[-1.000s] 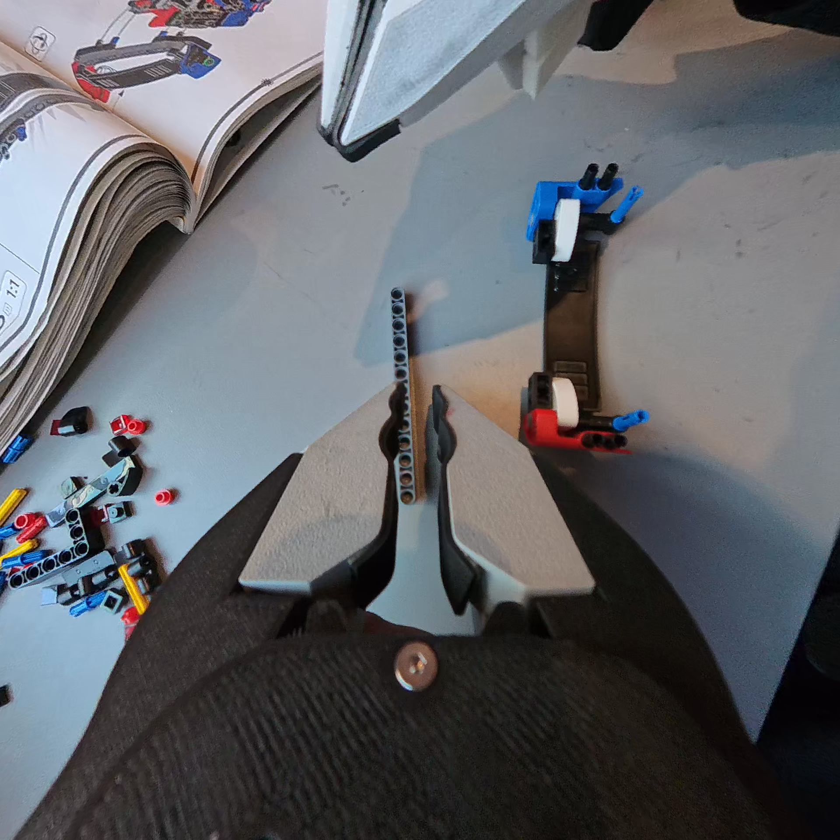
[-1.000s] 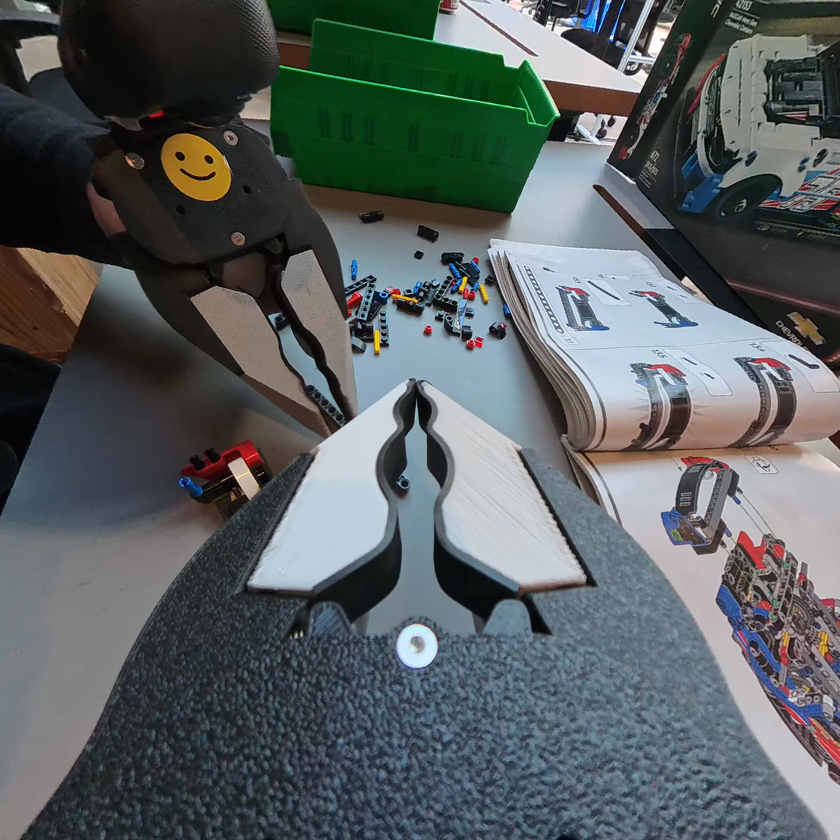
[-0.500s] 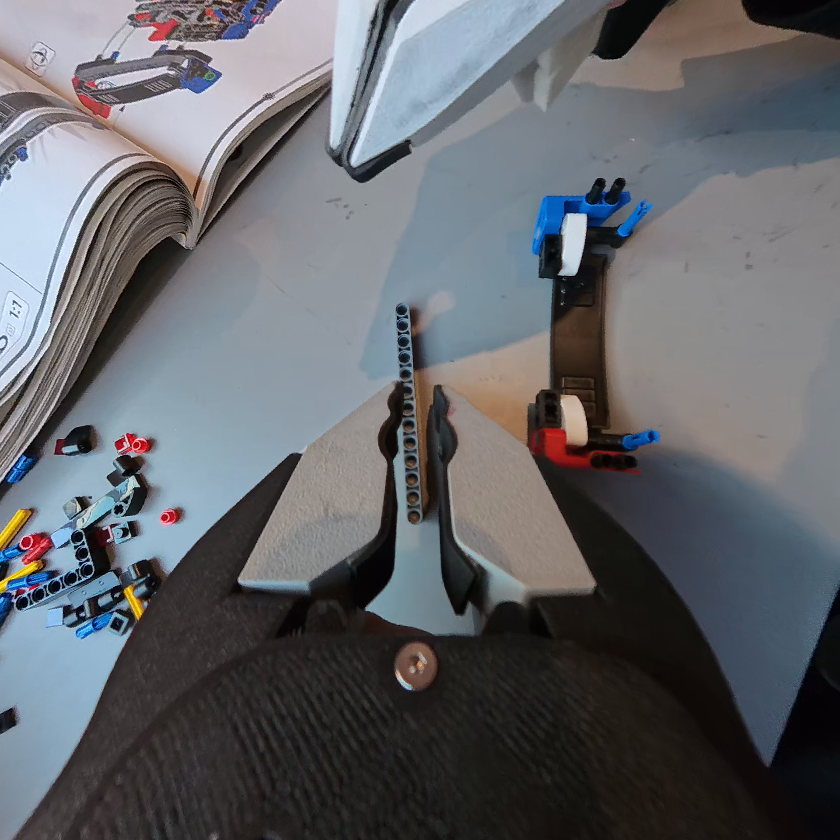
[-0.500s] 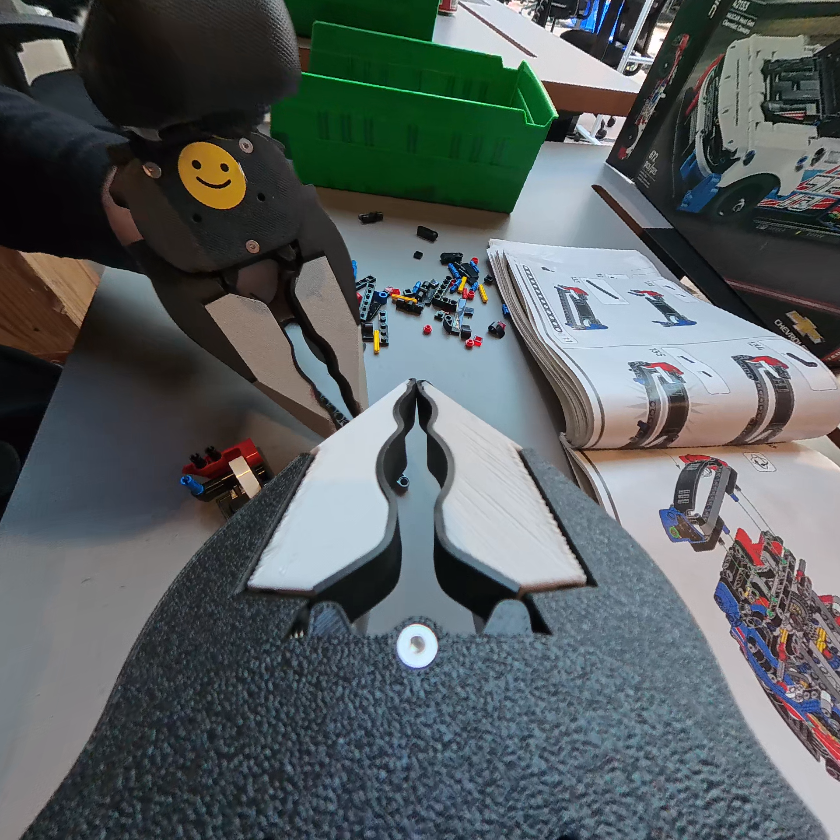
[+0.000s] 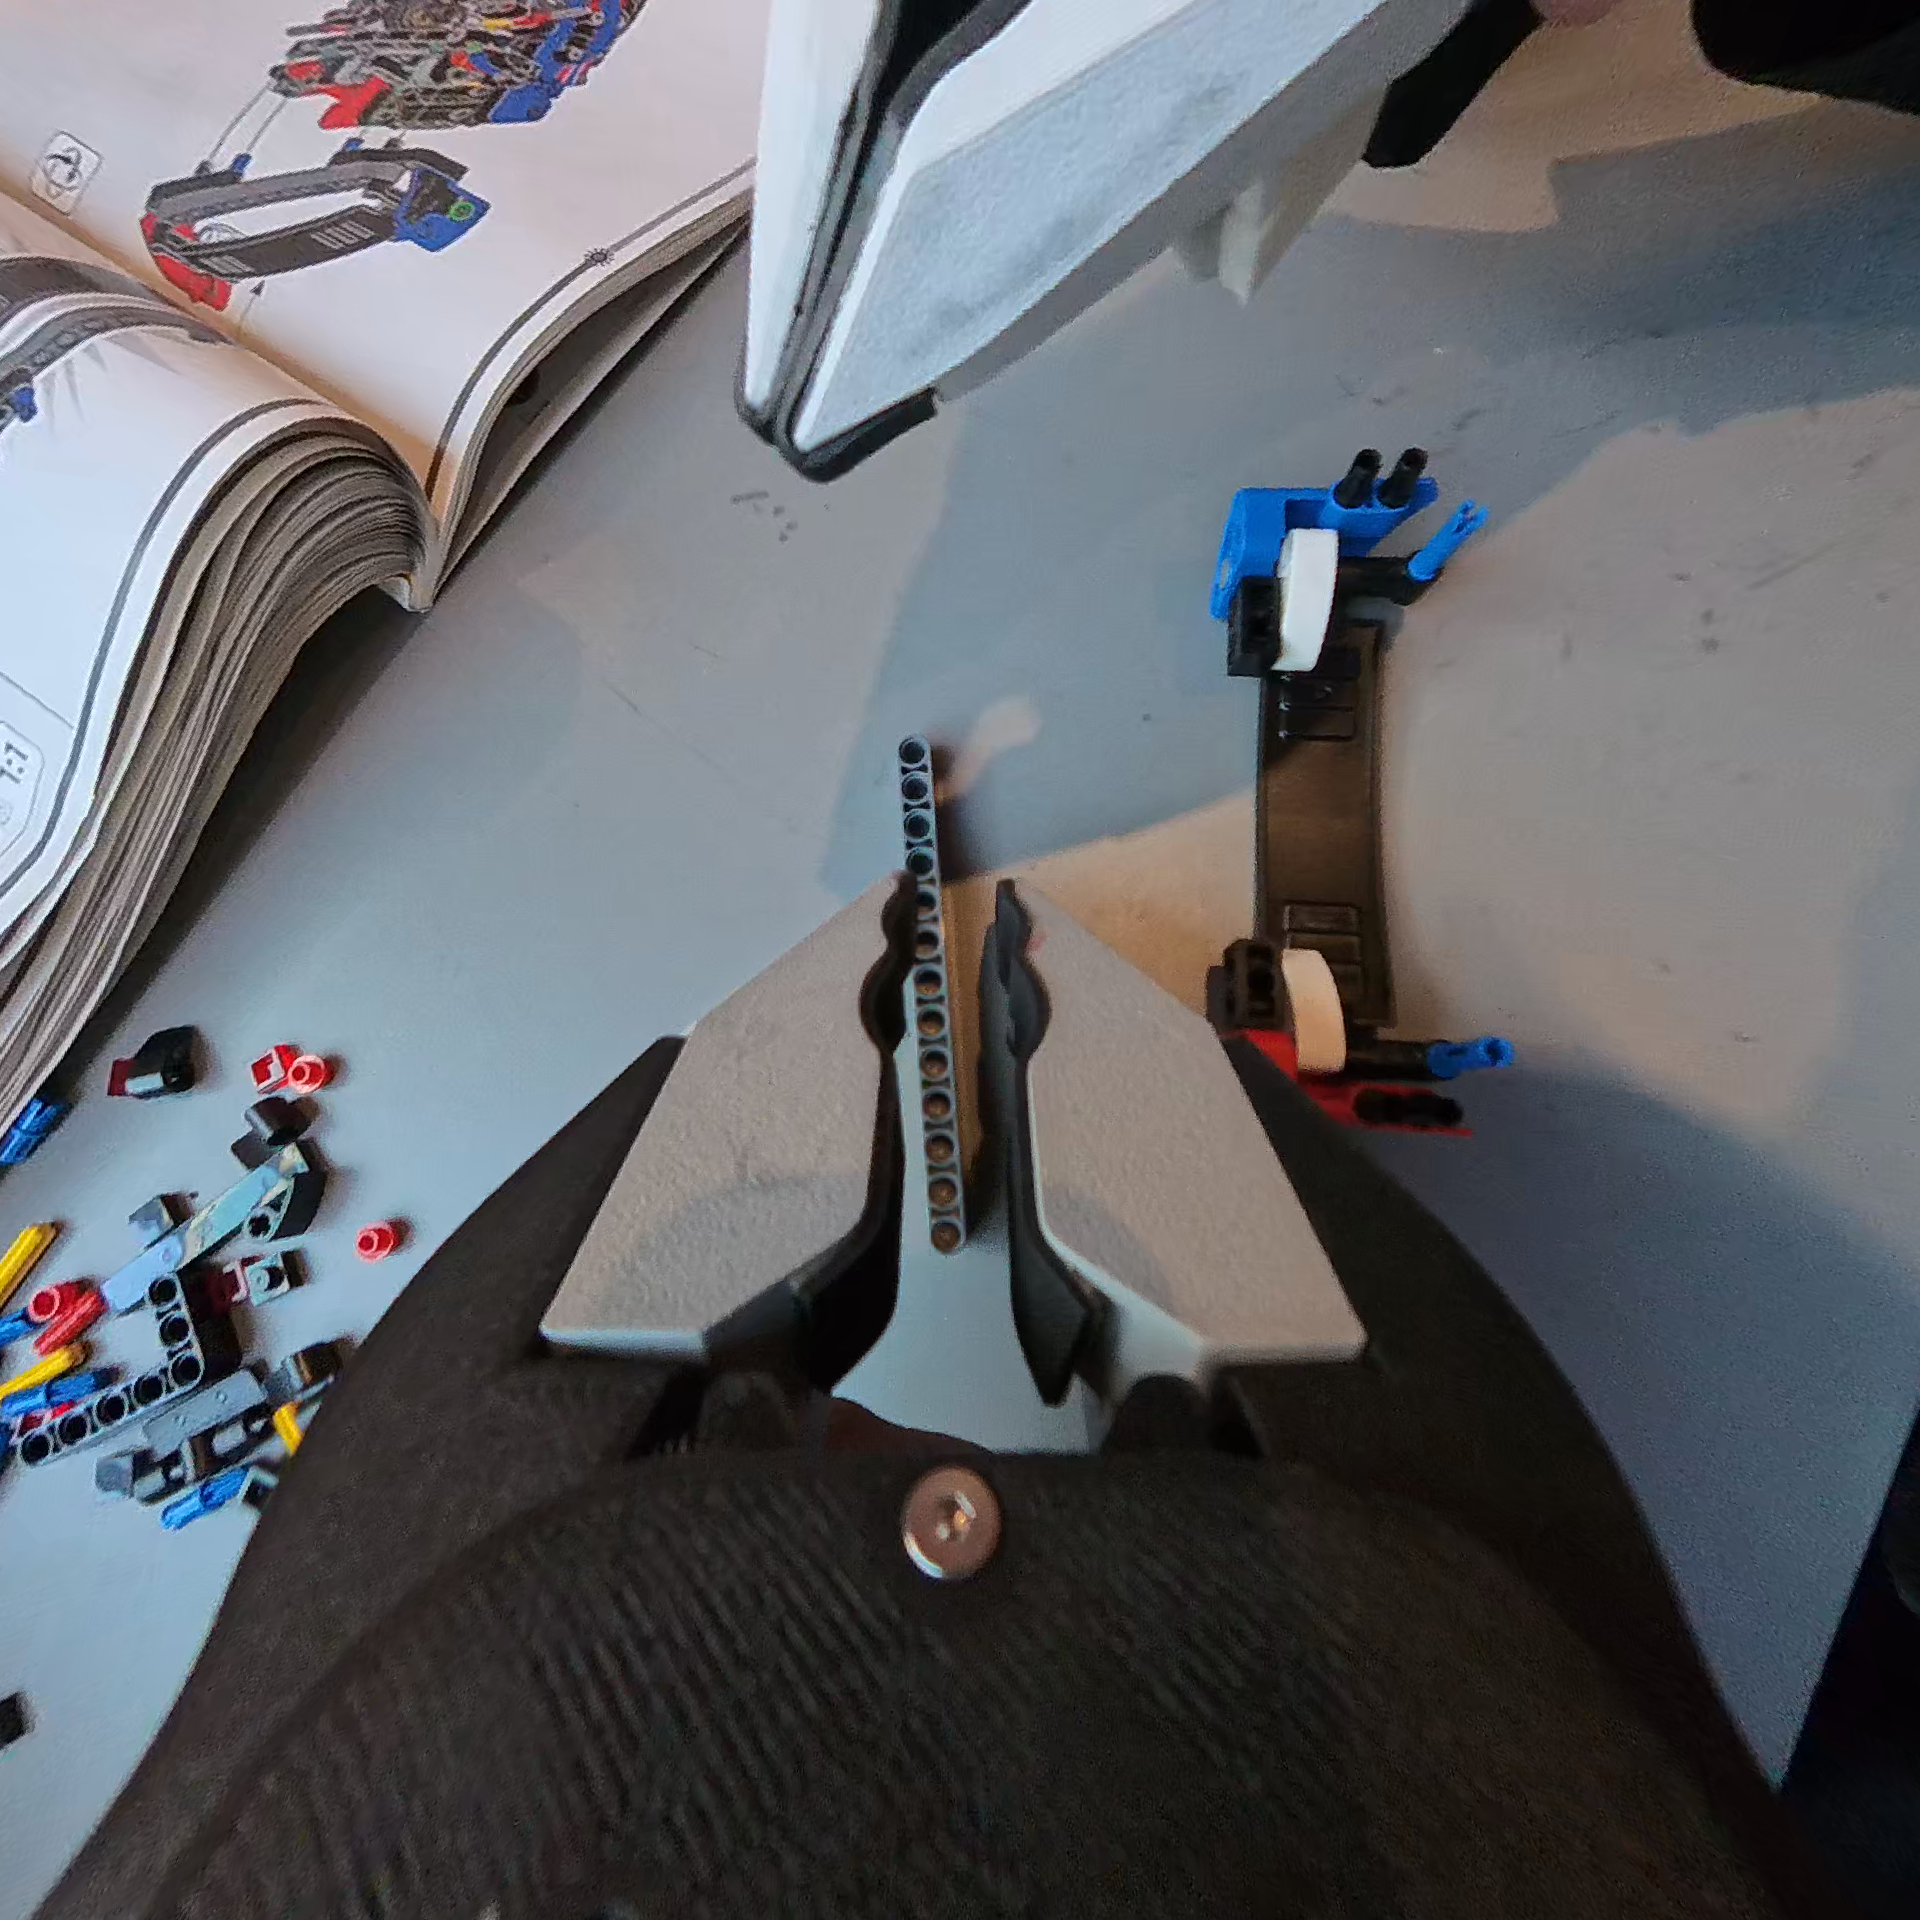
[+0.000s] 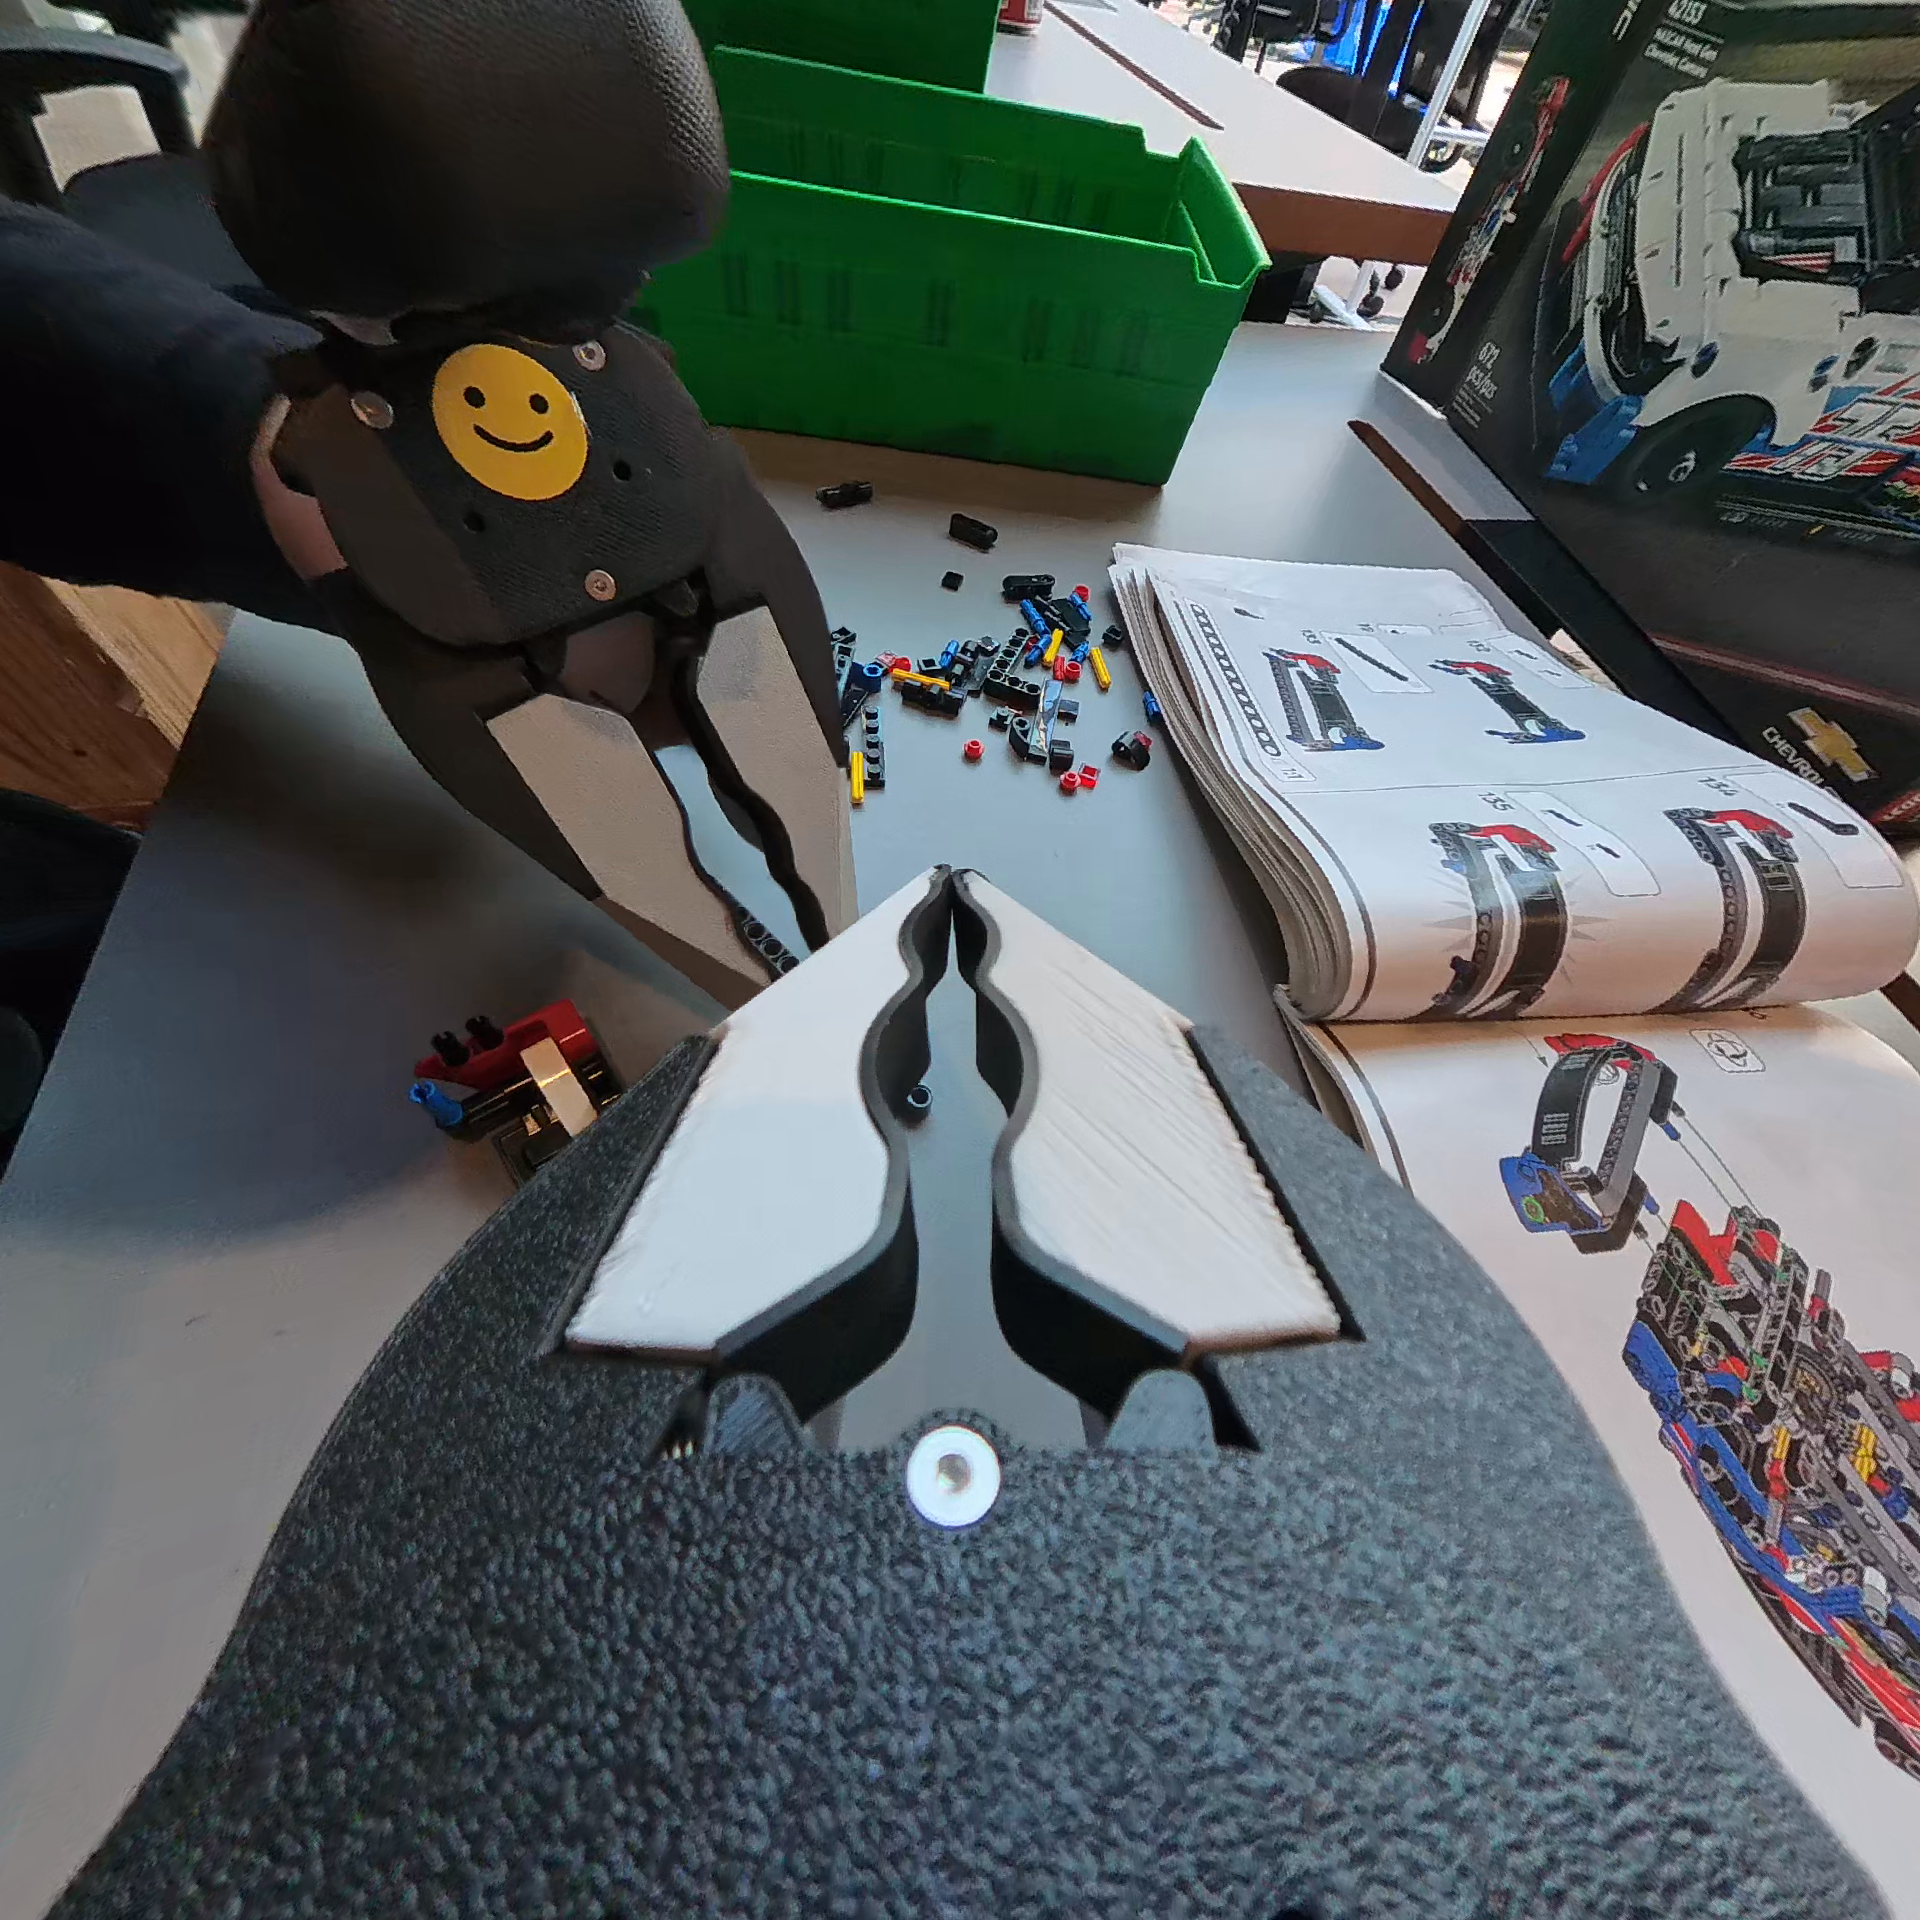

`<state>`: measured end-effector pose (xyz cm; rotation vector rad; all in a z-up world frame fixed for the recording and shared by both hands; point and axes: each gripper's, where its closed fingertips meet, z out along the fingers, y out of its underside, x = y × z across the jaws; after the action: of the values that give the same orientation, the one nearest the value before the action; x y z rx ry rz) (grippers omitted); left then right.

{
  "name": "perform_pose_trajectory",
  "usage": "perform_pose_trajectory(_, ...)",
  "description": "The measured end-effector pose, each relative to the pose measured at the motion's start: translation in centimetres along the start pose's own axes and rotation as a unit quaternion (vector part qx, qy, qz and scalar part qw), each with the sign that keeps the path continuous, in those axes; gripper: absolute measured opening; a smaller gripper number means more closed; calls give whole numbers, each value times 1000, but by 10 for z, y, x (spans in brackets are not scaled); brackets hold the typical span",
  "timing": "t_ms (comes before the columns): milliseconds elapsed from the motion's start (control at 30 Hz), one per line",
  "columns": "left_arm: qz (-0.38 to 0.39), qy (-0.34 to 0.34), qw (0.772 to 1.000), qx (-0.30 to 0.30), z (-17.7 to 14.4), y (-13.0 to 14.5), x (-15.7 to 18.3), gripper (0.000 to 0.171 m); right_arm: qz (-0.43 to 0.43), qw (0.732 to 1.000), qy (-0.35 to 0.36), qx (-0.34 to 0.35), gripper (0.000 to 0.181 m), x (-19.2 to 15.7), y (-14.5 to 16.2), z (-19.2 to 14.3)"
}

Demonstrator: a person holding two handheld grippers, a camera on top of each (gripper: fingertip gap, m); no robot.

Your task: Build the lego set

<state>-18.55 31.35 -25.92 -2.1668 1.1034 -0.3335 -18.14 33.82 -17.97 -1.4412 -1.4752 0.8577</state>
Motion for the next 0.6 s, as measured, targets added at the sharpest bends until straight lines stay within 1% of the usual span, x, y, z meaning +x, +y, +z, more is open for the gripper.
perform_pose_trajectory(200, 14, 12, 1000, -5, 4, -2, 10, 10, 0, 1000, 2, 1, 0, 1, 0, -1)
perform_pose_trajectory(333, 13, 2, 1000, 2, 3, -7, 3, 11, 2, 1000, 5, 1, 0, 3, 0, -2)
perform_pose_trajectory(433, 5, 5, 1000, -6, 8, -6, -1, 12, 2, 1000, 4, 0, 0, 4, 1, -3)
perform_pose_trajectory(500, 9, 13, 1000, -9, 9, -5, 3, 8, 0, 1000, 6, 0, 0, 4, 0, -3)
perform_pose_trajectory(600, 18, 18, 1000, -7, 8, -8, 10, 10, 0, 1000, 7, 2, 0, 4, 0, -4)
